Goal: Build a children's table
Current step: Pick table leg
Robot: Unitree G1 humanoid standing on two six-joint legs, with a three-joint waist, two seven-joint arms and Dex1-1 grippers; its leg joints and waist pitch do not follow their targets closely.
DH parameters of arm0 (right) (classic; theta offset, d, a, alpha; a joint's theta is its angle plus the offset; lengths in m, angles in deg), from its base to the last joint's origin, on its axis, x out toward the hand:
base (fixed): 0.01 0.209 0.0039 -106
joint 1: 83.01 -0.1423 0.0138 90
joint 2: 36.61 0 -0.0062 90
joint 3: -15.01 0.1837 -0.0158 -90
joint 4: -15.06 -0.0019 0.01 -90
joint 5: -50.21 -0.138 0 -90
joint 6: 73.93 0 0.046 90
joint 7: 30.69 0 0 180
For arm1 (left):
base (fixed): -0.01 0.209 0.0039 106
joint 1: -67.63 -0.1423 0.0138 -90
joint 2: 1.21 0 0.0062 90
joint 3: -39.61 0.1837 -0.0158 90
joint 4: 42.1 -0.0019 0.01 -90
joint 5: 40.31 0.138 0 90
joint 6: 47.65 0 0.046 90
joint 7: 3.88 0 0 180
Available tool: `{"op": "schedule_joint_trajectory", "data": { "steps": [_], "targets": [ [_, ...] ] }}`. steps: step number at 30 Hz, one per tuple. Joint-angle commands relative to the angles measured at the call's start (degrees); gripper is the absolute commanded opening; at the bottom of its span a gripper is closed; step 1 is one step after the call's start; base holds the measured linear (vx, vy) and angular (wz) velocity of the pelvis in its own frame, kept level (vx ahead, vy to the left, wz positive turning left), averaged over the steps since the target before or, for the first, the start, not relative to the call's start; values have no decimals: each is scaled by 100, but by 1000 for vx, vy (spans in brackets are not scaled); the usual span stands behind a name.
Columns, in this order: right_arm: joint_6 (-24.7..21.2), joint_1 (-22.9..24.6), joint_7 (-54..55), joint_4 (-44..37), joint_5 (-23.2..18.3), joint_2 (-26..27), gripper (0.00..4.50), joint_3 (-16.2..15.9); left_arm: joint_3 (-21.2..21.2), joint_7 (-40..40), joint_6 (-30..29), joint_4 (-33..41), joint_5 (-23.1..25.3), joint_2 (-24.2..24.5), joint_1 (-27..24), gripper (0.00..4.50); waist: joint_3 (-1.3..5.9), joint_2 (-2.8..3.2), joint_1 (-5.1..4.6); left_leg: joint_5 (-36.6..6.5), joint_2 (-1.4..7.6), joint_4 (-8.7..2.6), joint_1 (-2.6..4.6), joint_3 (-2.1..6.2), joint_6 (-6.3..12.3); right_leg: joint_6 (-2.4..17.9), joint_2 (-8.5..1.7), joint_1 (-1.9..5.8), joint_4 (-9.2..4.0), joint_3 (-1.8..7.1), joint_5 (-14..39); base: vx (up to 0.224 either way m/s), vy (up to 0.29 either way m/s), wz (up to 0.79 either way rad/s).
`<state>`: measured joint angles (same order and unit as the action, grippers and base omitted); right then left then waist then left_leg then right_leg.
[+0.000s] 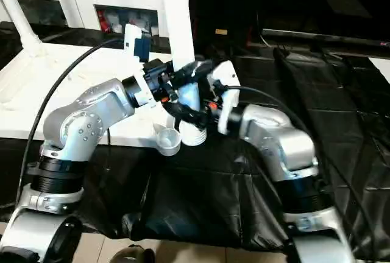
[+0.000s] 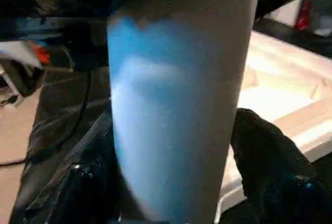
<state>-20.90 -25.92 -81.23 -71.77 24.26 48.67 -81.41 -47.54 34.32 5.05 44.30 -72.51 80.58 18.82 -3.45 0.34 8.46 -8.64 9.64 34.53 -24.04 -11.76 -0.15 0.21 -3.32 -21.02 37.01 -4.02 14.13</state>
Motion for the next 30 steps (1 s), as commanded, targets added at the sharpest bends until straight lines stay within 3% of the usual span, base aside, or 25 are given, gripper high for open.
{"op": "schedule_joint_trajectory", "data": {
  "steps": [1,10,19,28,30],
  "targets": [
    [-192,-113,-154,17,-82,-120,310,-78,118,164,88,-26,123,75,144,190,443,-10,19,-791,450,-364,260,272,-98,1053,-629,176,-428,329,-113,0,0,0],
    [-488,-194,-455,95,-238,-246,310,-68,244,527,48,-6,81,228,182,190,450,-32,34,-748,455,-348,261,261,-68,1189,-650,173,-404,326,-157,0,0,0],
    [-629,-208,-581,288,-267,-172,310,-127,310,758,-85,150,-89,203,150,190,456,-54,39,-686,450,-338,254,256,-33,1201,-650,175,-398,320,-124,0,0,0],
    [-706,-225,-687,400,-332,-125,310,-171,134,680,-253,198,-297,76,191,190,453,-72,64,-644,445,-326,242,250,-4,1214,-658,176,-400,318,-73,0,0,0],
    [-720,-218,-698,401,-344,-112,277,-182,113,668,-259,190,-303,56,192,190,456,-51,70,-652,453,-329,254,255,-9,1181,-647,166,-402,318,-54,0,0,0]
  ]
}}
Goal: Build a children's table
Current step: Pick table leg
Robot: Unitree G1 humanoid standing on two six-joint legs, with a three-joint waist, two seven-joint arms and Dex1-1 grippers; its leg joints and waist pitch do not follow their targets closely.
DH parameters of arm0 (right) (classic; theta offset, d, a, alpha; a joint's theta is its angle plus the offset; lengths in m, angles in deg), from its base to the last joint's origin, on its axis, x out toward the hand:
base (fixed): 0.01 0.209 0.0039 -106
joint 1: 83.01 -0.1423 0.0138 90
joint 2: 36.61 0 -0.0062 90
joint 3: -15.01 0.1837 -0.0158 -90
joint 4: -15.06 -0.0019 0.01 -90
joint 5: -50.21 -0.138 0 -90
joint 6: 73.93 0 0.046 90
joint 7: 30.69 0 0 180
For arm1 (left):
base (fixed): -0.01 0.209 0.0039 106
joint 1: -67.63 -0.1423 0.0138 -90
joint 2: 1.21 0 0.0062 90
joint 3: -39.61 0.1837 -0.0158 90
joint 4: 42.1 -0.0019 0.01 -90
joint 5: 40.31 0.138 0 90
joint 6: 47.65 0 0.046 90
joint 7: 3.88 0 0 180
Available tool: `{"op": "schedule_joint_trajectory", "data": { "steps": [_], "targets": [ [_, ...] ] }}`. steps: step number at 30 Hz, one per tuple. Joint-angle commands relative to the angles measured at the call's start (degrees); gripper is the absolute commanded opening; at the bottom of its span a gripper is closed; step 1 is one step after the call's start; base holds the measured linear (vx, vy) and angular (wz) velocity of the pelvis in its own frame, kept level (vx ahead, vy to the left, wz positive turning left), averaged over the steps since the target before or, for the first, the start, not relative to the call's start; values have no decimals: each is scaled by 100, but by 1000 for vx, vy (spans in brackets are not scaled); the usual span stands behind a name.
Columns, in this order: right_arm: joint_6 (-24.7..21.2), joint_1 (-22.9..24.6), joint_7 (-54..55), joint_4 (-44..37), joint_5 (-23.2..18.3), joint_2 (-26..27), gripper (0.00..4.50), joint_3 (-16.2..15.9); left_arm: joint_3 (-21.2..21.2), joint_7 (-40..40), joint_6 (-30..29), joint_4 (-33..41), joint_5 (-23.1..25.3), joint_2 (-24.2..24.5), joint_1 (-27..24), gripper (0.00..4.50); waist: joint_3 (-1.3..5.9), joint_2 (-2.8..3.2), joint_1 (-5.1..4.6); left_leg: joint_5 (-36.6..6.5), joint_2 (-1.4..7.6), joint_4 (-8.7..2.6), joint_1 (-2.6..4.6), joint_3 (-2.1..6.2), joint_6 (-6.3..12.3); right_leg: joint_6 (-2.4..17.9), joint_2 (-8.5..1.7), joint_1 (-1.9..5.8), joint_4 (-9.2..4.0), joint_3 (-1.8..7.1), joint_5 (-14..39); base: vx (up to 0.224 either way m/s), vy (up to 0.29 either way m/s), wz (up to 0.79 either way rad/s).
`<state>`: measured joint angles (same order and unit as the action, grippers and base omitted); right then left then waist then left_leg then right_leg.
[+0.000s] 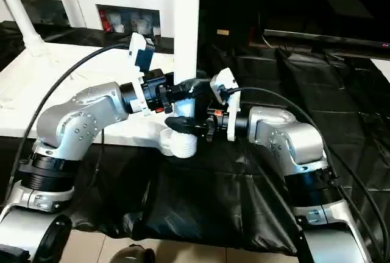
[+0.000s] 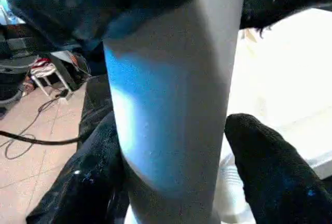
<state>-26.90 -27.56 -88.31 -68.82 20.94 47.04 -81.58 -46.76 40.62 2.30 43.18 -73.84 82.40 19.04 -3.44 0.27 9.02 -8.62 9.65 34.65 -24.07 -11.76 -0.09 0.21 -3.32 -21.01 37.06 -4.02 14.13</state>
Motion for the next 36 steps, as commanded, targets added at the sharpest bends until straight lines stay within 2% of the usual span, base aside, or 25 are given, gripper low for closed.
{"op": "schedule_joint_trajectory", "data": {
  "steps": [1,6,7,10,14,15,17,21,23,31,32,36],
  "targets": [
    [-129,-47,1,102,-21,57,274,-171,21,31,14,294,-177,-141,174,190,458,-52,14,-665,454,-345,260,256,-18,1179,-644,163,-401,318,-76,0,0,0],
    [-176,6,-60,44,-60,57,229,-188,-84,-29,-54,241,-226,-229,237,190,462,-40,43,-665,457,-339,263,256,-34,1186,-646,164,-398,319,-149,0,0,0],
    [-188,37,-94,28,-53,49,208,-186,-94,-34,-50,212,-242,-242,255,190,466,-24,53,-677,457,-336,263,257,-48,1180,-651,164,-398,320,-167,0,0,0],
    [-200,60,-108,21,-59,46,196,-173,-102,-48,-48,188,-248,-253,271,190,467,-29,63,-680,456,-342,260,262,-68,1171,-643,166,-391,318,-206,0,0,0],
    [-194,74,-96,21,-87,32,192,-151,-149,-171,-32,105,-143,-283,322,190,474,-16,67,-683,458,-340,262,267,-83,1169,-647,170,-388,316,-269,0,0,0],
    [-192,75,-94,21,-90,30,190,-149,-161,-196,-47,84,-140,-292,332,225,472,-15,65,-698,458,-341,261,267,-91,1174,-645,170,-388,316,-275,0,0,0],
    [-181,75,-87,20,-100,21,190,-129,-184,-217,-59,28,-122,-305,373,260,471,-12,69,-728,453,-341,262,264,-105,1175,-649,172,-398,317,-232,0,0,0],
    [-151,72,-59,37,-89,35,188,-96,-395,-655,226,-117,32,-406,489,286,472,-38,76,-694,459,-337,264,265,-79,1177,-655,176,-391,321,-281,0,0,0],
    [-136,64,-49,58,-80,50,188,-98,-435,-685,268,-144,47,-392,508,289,473,-60,89,-671,453,-332,255,262,-55,1165,-662,184,-398,319,-251,0,0,0],
    [-110,26,-36,105,-53,74,187,-108,-472,-789,286,-60,44,-415,426,289,469,-70,86,-594,452,-325,250,258,2,1159,-659,173,-396,314,-165,0,0,0],
    [-111,32,-35,97,-52,74,187,-106,-473,-818,333,-63,73,-426,424,289,468,-90,83,-593,454,-326,251,255,4,1152,-655,172,-397,314,-160,0,0,0],
    [-107,39,-47,89,-30,60,187,-132,-621,-840,364,-127,-51,-482,498,289,466,-83,92,-591,455,-325,253,254,9,1137,-661,166,-397,315,-149,0,0,0]
  ]
}}
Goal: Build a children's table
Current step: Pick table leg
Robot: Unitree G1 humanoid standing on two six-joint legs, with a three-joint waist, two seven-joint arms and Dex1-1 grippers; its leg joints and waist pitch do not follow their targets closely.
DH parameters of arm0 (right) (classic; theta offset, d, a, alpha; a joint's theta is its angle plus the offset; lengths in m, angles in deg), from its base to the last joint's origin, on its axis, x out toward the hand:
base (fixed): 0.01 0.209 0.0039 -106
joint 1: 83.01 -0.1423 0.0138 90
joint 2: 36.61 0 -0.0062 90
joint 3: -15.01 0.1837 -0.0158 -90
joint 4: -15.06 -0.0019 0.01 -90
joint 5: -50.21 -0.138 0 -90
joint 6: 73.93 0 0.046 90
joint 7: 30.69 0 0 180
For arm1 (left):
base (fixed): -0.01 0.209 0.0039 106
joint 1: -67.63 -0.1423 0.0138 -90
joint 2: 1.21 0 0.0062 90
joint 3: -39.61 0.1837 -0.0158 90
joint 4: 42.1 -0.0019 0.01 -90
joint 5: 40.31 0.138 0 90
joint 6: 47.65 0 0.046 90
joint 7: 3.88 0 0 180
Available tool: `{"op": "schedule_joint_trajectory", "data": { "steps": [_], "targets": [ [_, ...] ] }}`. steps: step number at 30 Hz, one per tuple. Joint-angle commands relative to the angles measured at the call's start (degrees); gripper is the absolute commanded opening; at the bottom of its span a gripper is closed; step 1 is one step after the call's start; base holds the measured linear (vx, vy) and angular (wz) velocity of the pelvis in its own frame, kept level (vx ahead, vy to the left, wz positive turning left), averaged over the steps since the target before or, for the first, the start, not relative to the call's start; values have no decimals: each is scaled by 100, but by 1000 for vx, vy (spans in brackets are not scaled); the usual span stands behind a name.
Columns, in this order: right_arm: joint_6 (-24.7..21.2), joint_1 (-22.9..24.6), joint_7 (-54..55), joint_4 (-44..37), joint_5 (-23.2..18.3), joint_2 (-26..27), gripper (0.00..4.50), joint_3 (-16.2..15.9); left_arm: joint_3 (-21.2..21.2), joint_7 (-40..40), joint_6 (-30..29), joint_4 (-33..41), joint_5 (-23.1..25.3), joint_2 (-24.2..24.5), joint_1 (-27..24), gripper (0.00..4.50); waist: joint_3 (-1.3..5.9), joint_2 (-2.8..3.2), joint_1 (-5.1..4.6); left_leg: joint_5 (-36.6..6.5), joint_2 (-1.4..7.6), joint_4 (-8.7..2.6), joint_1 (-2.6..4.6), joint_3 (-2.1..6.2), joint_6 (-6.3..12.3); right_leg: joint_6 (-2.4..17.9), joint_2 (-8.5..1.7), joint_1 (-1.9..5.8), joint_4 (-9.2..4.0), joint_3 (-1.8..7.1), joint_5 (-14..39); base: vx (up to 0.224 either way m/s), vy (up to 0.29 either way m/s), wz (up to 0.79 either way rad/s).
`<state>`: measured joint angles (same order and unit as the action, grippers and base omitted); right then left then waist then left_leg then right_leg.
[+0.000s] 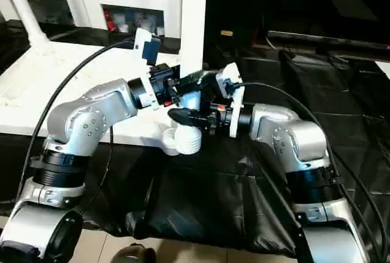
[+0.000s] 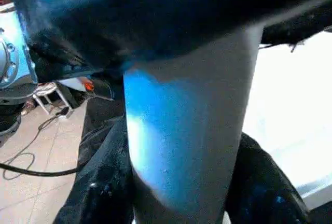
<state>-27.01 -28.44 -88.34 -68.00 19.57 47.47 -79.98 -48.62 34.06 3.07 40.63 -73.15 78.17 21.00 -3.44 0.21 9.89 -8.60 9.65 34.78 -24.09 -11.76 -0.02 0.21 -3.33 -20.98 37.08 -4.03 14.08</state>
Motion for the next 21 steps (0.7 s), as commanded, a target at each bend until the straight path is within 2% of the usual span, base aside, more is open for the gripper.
{"op": "schedule_joint_trajectory", "data": {
  "steps": [1,4,7,8,9,11,12,15,17,19,21],
  "targets": [
    [-94,128,-44,9,109,17,187,-294,-493,-173,197,138,-222,-66,325,308,464,-78,5,-610,453,-338,253,254,-8,1142,-664,165,-404,315,-112,0,0,0],
    [-76,118,-44,33,131,16,187,-305,-502,-167,117,159,-254,-31,353,326,465,-80,4,-625,451,-339,251,255,-16,1133,-665,166,-405,314,-59,0,0,0],
    [-31,101,-31,63,209,-6,187,-350,-91,-197,431,70,405,277,349,350,460,-66,2,-658,459,-353,255,268,-28,1048,-656,155,-427,318,8,0,0,0],
    [-14,101,-21,65,239,-20,187,-363,145,-317,649,-36,840,445,368,350,459,-67,-1,-677,462,-361,253,278,-44,966,-649,161,-437,322,46,0,0,0],
    [-7,102,-17,65,246,-24,186,-363,174,-394,702,-72,945,465,386,350,463,-59,-9,-703,465,-372,261,281,-73,874,-639,158,-431,327,51,0,0,0],
    [15,106,2,67,272,-35,186,-366,167,-532,815,-100,1072,459,429,350,459,-50,-8,-797,478,-378,280,283,-145,896,-660,150,-435,325,74,0,0,0],
    [27,110,14,68,287,-40,186,-368,148,-585,872,-97,1105,445,449,350,476,-56,-2,-737,477,-366,277,283,-167,947,-665,160,-409,319,-50,0,0,0],
    [65,126,49,62,330,-59,186,-377,180,-647,1093,-66,1239,446,513,350,466,-46,-6,-729,471,-365,266,277,-166,1016,-661,149,-397,318,-122,0,0,0],
    [65,141,58,53,332,-55,186,-365,141,-643,1064,-31,1159,397,530,350,466,-56,-10,-737,461,-360,257,272,-159,1055,-672,159,-401,318,-125,0,0,0],
    [59,158,67,31,333,-50,186,-357,68,-657,832,-1,986,317,516,350,466,-39,-6,-750,459,-351,257,269,-154,1086,-676,158,-402,319,-98,0,0,0],
    [59,167,75,16,328,-52,186,-357,2,-667,600,36,830,253,495,350,470,-49,-9,-716,461,-346,258,268,-139,1157,-672,157,-393,313,-141,0,0,0]
  ]
}}
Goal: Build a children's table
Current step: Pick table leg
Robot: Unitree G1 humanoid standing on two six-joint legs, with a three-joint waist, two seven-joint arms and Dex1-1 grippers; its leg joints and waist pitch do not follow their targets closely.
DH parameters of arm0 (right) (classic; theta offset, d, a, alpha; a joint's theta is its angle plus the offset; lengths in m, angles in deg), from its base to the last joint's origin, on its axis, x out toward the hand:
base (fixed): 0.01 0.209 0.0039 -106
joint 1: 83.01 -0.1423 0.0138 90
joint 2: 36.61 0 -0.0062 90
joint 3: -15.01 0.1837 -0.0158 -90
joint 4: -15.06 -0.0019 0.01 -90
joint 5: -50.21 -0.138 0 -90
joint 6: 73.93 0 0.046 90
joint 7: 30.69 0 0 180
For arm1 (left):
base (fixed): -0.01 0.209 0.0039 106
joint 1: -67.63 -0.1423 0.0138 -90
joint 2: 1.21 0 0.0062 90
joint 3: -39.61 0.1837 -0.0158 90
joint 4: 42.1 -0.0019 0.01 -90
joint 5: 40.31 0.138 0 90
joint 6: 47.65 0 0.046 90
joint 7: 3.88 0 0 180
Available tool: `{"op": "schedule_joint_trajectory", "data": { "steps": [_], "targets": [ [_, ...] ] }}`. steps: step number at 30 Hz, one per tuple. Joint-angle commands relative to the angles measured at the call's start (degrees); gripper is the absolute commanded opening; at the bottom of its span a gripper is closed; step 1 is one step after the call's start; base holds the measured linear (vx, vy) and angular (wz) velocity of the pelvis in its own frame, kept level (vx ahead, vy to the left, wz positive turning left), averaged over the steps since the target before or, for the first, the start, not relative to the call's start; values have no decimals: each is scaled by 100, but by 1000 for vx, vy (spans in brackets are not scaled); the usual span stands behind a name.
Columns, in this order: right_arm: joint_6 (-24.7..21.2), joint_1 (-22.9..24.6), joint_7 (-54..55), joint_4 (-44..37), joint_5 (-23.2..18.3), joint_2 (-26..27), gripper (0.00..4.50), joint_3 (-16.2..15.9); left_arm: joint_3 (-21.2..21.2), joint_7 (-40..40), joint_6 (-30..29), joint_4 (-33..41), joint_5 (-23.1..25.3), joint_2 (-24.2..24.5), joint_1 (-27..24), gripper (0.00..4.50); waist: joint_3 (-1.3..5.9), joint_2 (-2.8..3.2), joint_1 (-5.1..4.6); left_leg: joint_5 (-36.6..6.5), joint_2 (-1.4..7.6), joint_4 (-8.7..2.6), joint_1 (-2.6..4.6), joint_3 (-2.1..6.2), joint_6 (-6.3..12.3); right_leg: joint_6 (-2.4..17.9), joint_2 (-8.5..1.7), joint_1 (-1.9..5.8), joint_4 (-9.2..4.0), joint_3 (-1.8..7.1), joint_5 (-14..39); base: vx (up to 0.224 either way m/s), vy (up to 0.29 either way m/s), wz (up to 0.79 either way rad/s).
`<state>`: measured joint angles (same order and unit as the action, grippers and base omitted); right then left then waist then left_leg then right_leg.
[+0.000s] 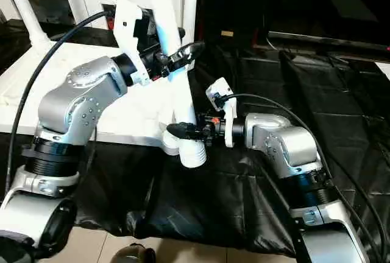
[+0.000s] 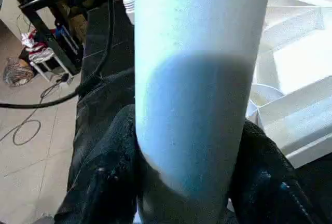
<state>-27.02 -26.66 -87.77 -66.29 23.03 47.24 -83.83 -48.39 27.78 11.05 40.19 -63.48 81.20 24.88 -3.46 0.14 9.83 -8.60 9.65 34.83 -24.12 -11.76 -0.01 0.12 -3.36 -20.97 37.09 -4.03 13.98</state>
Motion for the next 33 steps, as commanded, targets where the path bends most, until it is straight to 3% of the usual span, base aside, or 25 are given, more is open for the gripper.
{"op": "schedule_joint_trajectory", "data": {
  "steps": [1,4,7,11,22,33],
  "targets": [
    [62,-11,23,-156,-16,-27,186,33,-83,-67,-359,107,-258,-98,92,350,471,-39,0,-716,461,-351,260,271,-134,1171,-670,156,-393,313,-127,0,0,0],
    [71,-24,61,-149,-27,12,186,104,-406,-321,-990,242,-777,-343,14,332,473,-44,-5,-726,460,-337,264,260,-137,1314,-669,159,-366,307,-205,0,0,0],
    [75,-40,76,-144,-43,31,186,138,-776,-633,-1129,221,-1126,-572,19,315,467,-60,10,-740,447,-319,248,259,-85,1376,-684,173,-393,312,-186,0,0,0],
    [84,-52,88,-143,-43,41,186,148,-951,-750,-970,161,-1150,-645,87,267,461,-80,3,-726,457,-338,255,270,-17,1183,-658,166,-425,316,-2,0,0,0],
    [194,-271,208,21,-10,146,186,275,-754,-617,-688,332,-898,-445,180,178,449,-112,-3,-699,456,-355,257,260,-66,1066,-661,153,-430,323,78,0,0,0],
    [358,-396,345,-27,63,239,186,264,-433,-98,-682,197,-806,-77,573,174,461,-67,-6,-735,459,-371,270,271,-188,1030,-657,143,-405,320,-32,0,0,0]
  ]
}}
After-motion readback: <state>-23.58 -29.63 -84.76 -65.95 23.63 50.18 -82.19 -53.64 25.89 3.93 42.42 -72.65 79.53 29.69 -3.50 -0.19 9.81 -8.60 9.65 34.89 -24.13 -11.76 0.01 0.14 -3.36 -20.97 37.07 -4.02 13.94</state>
